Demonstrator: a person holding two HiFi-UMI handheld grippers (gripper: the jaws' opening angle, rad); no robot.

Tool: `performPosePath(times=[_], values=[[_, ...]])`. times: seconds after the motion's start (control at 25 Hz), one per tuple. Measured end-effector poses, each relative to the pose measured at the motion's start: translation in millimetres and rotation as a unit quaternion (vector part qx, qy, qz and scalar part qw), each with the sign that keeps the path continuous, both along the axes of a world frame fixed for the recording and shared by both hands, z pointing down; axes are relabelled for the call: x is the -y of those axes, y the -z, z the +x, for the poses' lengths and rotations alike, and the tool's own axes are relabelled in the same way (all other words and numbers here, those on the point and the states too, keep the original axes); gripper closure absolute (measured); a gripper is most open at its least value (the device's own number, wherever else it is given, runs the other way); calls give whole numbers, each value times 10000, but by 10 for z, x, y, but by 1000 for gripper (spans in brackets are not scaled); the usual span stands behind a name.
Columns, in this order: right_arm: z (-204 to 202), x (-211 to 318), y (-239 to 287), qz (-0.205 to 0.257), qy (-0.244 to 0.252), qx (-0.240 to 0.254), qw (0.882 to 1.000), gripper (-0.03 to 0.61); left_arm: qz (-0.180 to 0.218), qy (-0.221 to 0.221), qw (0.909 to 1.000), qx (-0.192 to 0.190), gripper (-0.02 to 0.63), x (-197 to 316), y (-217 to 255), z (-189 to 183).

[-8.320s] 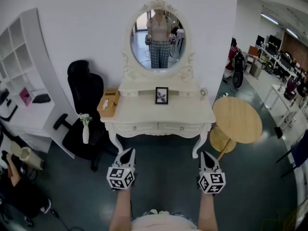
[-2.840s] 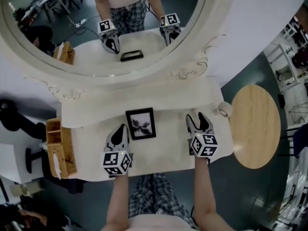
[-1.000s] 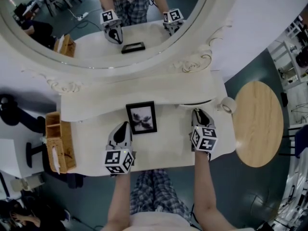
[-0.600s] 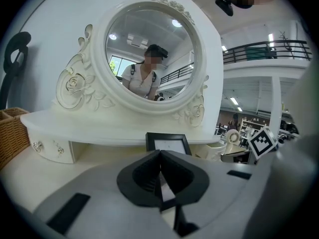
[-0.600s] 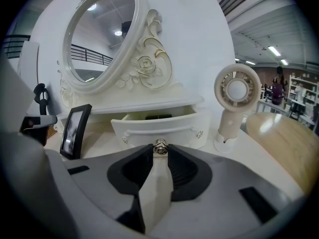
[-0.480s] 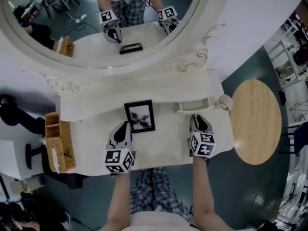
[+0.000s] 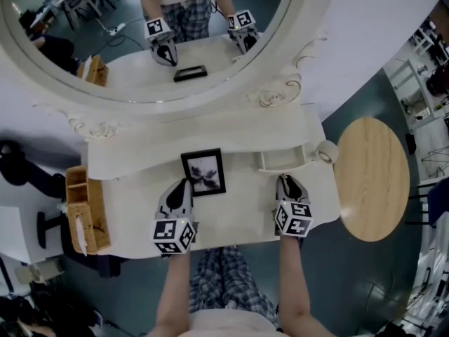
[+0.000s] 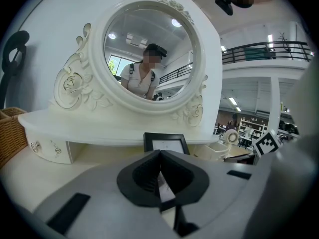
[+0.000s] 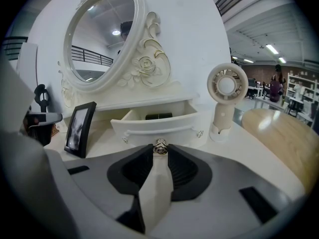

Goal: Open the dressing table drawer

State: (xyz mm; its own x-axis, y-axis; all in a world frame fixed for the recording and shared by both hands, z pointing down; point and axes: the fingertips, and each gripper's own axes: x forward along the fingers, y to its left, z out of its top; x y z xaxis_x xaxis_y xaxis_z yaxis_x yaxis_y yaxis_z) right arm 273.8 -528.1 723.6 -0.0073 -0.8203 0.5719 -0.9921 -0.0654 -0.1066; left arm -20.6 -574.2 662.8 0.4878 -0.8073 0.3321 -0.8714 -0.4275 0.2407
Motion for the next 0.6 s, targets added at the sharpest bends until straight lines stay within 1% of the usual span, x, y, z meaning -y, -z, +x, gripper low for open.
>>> performPosePath(times=[0.36,0.44,0.48,0.52,0.56,0.6], values=[[-12,10,17,101,87,14,9999,462,1,9,10000,-6,586,56,5,-16],[-43,31,53,212,151,106,9996,395,8,11,10000,-14,586,69,11,-18],[-60,41,81,288,174,156,9993,346,10,10,10000,-16,586,72,13,-17],[-73,48,115,371,184,204,9989,282,12,9,10000,-15,586,72,13,-15],[-81,48,151,454,183,247,9985,235,13,9,10000,-12,586,72,13,-16],[-87,42,184,525,175,290,9980,215,14,10,10000,-7,586,73,16,-18]])
